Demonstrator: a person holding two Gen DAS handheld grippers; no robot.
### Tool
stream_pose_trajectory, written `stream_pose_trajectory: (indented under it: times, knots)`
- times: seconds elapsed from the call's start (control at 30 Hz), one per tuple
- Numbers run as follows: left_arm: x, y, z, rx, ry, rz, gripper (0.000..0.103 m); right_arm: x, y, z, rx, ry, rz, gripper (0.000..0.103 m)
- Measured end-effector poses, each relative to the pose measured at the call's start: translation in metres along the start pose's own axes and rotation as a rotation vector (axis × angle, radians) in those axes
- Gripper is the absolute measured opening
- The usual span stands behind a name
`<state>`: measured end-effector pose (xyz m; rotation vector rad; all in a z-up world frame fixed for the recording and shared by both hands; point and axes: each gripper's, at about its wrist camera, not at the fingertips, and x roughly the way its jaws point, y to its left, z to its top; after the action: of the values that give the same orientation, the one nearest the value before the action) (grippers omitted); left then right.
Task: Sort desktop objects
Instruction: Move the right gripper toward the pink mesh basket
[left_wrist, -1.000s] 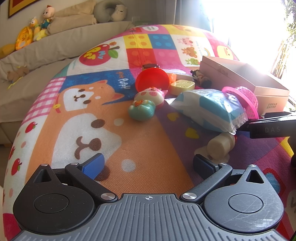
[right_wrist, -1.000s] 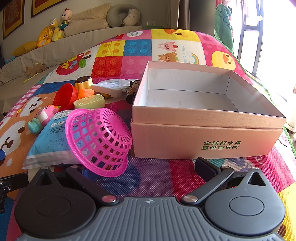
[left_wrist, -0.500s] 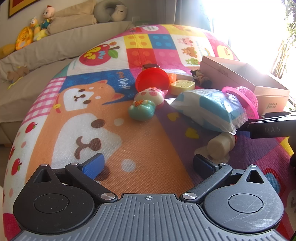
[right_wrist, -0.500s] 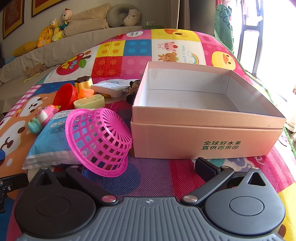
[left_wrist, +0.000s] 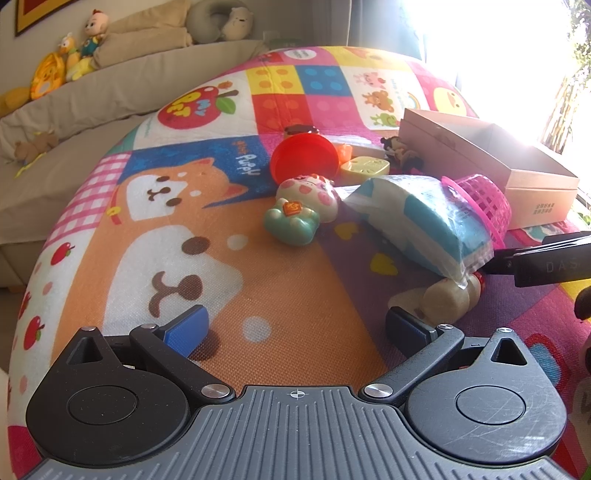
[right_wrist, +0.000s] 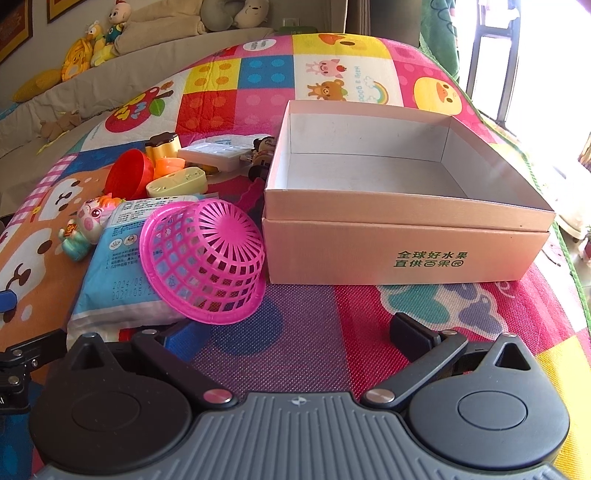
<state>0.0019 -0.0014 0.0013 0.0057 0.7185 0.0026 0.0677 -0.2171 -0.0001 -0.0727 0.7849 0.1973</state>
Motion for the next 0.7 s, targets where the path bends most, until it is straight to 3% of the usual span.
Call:
stream_pose_trajectory:
  times: [0.13, 0.23, 0.3, 0.4, 0.5, 0.57, 0.63, 0.7]
  knots:
    - [0.002, 0.002, 0.002, 0.005, 0.022, 0.001, 0.103, 0.001, 0.001, 0.003, -0.009, 0.017, 0.009, 0.103]
    - [0.000, 0.002, 0.002, 0.009, 0.023, -0.007, 0.103, -0.002, 0.006, 0.005, -0.083, 0.028, 0.108, 0.103]
    - [-0.002, 0.003, 0.002, 0.016, 0.028, -0.021, 0.103, -0.010, 0.008, 0.003, -0.103, 0.003, 0.175, 0.103]
    - [-0.010, 0.010, 0.002, -0.003, 0.030, -0.051, 0.103, -0.032, 0.002, 0.006, -0.156, -0.087, 0.193, 0.103]
    - [-0.019, 0.014, 0.004, -0.024, 0.001, -0.104, 0.103, -0.062, -0.017, 0.015, -0.206, -0.241, 0.097, 0.103]
    - [-0.021, 0.008, 0.008, -0.018, -0.020, -0.152, 0.103, -0.070, -0.041, 0.029, -0.159, -0.309, -0.031, 0.103]
    - [-0.020, -0.005, 0.013, 0.014, -0.039, -0.214, 0.103, -0.060, -0.077, 0.048, -0.020, -0.330, -0.190, 0.103]
    - [-0.017, -0.023, 0.016, 0.070, -0.052, -0.243, 0.103, -0.040, -0.110, 0.061, 0.109, -0.287, -0.263, 0.103]
